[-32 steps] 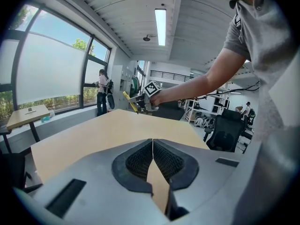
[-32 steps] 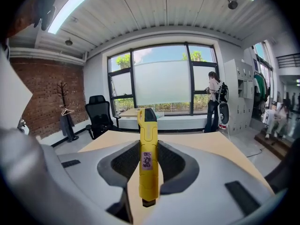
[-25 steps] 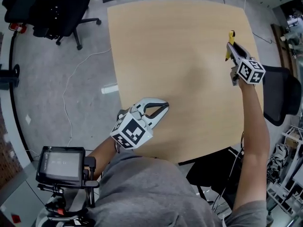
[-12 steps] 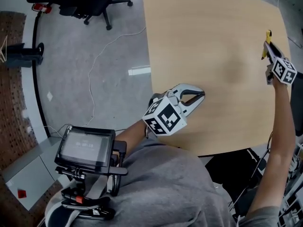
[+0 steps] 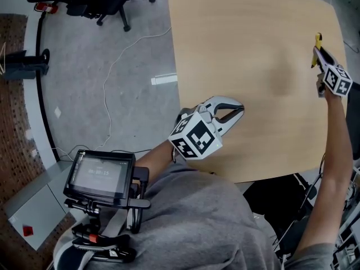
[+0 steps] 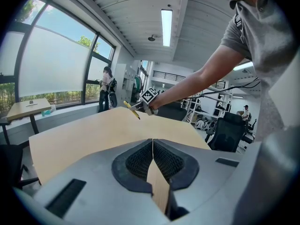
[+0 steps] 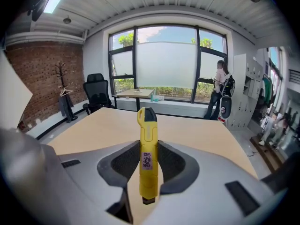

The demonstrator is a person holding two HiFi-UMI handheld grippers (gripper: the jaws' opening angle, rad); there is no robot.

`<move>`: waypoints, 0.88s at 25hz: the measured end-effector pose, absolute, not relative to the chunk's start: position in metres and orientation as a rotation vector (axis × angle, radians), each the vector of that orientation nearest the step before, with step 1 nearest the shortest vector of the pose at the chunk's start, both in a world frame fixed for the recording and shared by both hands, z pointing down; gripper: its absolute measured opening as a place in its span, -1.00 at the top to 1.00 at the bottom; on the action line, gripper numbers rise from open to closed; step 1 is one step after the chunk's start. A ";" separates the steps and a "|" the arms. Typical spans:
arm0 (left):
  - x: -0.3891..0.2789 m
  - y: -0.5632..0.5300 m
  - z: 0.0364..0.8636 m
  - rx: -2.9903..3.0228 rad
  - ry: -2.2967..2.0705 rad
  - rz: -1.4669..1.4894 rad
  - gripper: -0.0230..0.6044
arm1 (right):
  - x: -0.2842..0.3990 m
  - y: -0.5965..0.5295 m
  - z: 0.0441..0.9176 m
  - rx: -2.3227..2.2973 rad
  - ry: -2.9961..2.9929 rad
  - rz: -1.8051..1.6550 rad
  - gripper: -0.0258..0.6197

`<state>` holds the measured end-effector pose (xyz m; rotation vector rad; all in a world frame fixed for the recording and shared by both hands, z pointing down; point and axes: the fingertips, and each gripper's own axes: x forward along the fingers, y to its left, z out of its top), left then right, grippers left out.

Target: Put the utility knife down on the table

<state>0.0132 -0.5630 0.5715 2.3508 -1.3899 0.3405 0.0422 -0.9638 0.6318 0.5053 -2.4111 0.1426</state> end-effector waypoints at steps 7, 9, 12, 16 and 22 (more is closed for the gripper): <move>0.013 -0.563 0.572 2.344 -1.388 0.335 0.91 | 0.038 -0.961 0.642 0.470 -2.396 0.132 0.55; 0.014 -0.563 0.572 2.343 -1.386 0.333 0.91 | 0.037 -0.961 0.642 0.468 -2.392 0.122 0.55; 0.015 -0.563 0.571 2.341 -1.383 0.329 0.91 | 0.038 -0.962 0.645 0.464 -2.386 0.118 0.55; 0.017 -0.563 0.571 2.344 -1.376 0.323 0.91 | 0.039 -0.962 0.646 0.461 -2.378 0.102 0.55; 0.018 -0.556 0.575 2.342 -1.365 0.336 0.91 | 0.037 -0.957 0.652 0.448 -2.378 0.088 0.55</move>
